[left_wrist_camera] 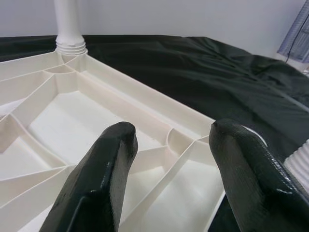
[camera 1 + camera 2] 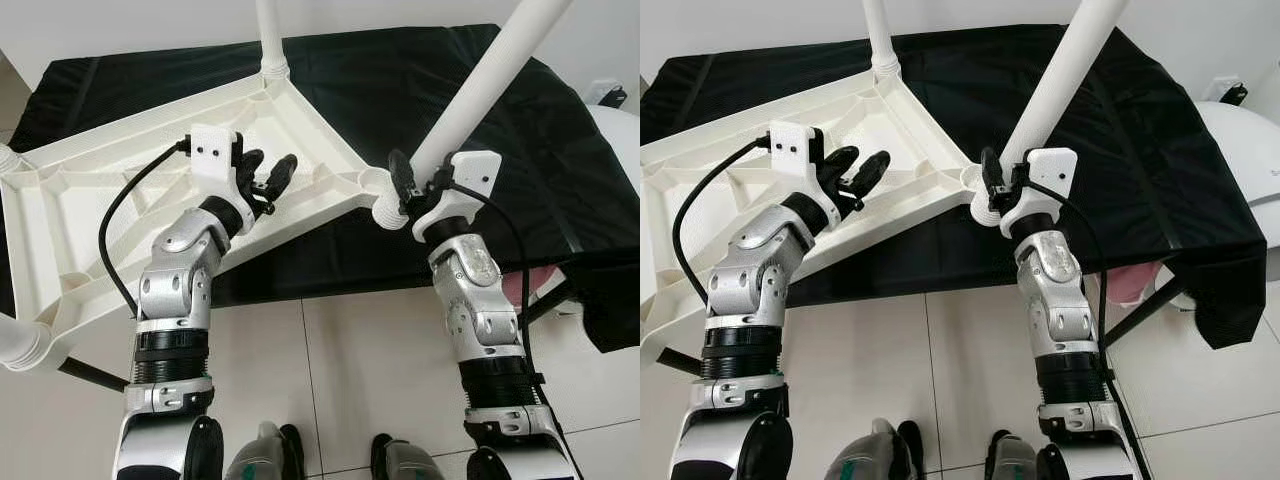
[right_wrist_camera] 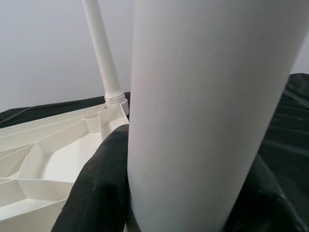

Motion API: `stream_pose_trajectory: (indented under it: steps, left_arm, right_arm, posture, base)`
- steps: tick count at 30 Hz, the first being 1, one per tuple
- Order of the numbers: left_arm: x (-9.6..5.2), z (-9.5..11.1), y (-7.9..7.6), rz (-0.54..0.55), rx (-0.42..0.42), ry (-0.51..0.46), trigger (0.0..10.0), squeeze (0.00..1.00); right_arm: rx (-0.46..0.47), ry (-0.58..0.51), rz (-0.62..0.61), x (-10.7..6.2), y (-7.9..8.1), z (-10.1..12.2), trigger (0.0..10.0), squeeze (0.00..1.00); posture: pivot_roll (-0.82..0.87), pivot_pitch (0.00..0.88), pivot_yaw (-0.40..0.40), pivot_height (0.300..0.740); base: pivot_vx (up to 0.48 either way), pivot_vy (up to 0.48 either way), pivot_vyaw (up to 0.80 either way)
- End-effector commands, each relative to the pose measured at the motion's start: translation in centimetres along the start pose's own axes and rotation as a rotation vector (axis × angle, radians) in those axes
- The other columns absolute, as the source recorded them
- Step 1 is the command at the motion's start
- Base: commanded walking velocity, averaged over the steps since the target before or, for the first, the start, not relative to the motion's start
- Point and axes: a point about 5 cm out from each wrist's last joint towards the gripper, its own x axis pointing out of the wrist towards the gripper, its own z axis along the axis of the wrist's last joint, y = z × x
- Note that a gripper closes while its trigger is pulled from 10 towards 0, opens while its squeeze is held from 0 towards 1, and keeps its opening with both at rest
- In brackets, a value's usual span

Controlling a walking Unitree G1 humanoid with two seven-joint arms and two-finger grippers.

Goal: Building children table

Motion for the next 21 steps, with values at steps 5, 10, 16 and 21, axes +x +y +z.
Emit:
stream_pose_trajectory:
  steps: [5, 10, 16, 21]
  left_arm:
    - [-0.8, -0.2, 1.4, 0.277, 0.074, -0.015, 10.0, 0.00]
    - [-1.3, -0.2, 1.3, 0.277, 0.095, -0.022, 10.0, 0.00]
    - [-2.0, -0.2, 1.4, 0.294, 0.169, -0.045, 10.0, 0.00]
    - [-2.5, 0.0, 1.7, 0.324, 0.167, -0.072, 10.0, 0.00]
  right_arm:
    - [-0.017, -0.011, 0.038, 0.2, 0.3, 0.1, 10.0, 0.00]
    - [-0.035, -0.029, 0.086, 0.0, 0.4, 0.5, 10.0, 0.00]
    - [-0.058, -0.038, 0.089, -0.4, 0.1, 0.7, 10.0, 0.00]
    - [-0.059, -0.054, 0.076, -0.5, -0.3, 1.0, 10.0, 0.00]
  posture:
    - [-0.08, 0.136, 0.033, 0.740]
    - [-0.08, 0.123, 0.022, 0.740]
    - [-0.07, 0.120, 0.011, 0.740]
    - [-0.06, 0.116, 0.004, 0.740]
  base:
    - [0.000, 0.000, 0.00]
    - [0.000, 0.000, 0.00]
    - [0.000, 0.000, 0.00]
    - [0.000, 0.000, 0.00]
